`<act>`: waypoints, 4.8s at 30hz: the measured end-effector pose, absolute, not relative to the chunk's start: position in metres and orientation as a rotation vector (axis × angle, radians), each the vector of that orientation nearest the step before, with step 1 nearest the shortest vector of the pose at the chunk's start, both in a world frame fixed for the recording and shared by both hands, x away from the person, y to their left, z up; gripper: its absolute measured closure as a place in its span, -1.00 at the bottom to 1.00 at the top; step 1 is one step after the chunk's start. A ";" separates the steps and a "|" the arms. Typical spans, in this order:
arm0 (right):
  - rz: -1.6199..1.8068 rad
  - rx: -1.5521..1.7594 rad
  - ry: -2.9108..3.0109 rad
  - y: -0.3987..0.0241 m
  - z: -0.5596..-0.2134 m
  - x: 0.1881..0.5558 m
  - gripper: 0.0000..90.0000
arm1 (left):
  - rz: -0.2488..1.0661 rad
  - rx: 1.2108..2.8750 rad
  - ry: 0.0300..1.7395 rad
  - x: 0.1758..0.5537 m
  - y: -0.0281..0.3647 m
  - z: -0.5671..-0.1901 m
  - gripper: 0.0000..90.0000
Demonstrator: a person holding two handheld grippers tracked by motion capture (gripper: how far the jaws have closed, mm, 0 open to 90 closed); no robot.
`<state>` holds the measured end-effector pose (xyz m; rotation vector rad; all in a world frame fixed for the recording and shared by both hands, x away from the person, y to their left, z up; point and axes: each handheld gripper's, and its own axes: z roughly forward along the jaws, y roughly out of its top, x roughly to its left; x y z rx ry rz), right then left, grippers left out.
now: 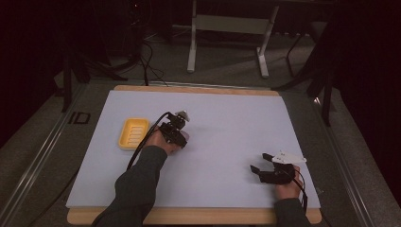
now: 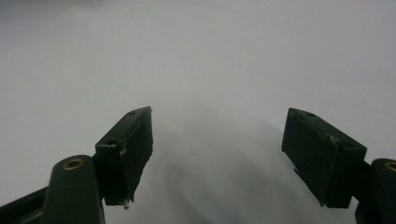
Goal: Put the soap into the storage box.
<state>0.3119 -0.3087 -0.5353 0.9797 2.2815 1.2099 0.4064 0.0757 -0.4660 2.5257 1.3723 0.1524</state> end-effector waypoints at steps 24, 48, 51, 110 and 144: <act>1.212 0.978 2.280 -0.309 -0.535 0.312 -0.47 | 0.161 2.498 1.403 0.406 0.091 -0.460 0.11; 1.208 0.977 2.280 -0.309 -0.535 0.312 -0.47 | 0.173 2.447 1.469 0.407 0.112 -0.455 0.11; 1.208 0.976 2.281 -0.309 -0.535 0.312 -0.47 | 0.177 2.448 1.474 0.407 0.114 -0.454 0.11; 1.209 0.978 2.279 -0.309 -0.535 0.312 -0.47 | 0.196 2.337 1.576 0.406 0.158 -0.444 0.11; 1.220 0.983 2.274 -0.309 -0.535 0.312 -0.47 | 0.254 2.231 1.689 0.409 0.182 -0.440 0.11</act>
